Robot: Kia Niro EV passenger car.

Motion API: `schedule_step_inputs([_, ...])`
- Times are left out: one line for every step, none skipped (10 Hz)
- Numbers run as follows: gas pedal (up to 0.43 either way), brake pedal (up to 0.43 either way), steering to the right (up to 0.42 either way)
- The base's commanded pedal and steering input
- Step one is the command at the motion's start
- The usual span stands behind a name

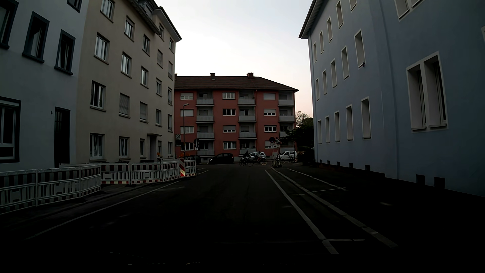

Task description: Follow the waypoints while adhering to traffic rules and regulations

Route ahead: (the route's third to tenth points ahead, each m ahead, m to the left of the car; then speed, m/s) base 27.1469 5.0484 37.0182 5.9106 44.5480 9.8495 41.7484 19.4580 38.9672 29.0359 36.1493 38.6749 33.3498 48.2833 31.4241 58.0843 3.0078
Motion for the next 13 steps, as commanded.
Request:
schedule_step_inputs([0.000,0.000,-0.002])
schedule_step_inputs([0.000,0.000,-0.002])
schedule_step_inputs([0.000,0.000,-0.002])
schedule_step_inputs([0.000,0.000,-0.001])
schedule_step_inputs([0.000,0.000,-0.002])
schedule_step_inputs([0.000,0.000,-0.002])
schedule_step_inputs([0.000,0.000,-0.002])
schedule_step_inputs([0.000,0.000,-0.002])
schedule_step_inputs([0.000,0.000,-0.002])
schedule_step_inputs([0.000,0.000,-0.002])
schedule_step_inputs([0.000,0.000,-0.002])
schedule_step_inputs([0.000,0.000,-0.001])
schedule_step_inputs([0.000,0.000,-0.002])
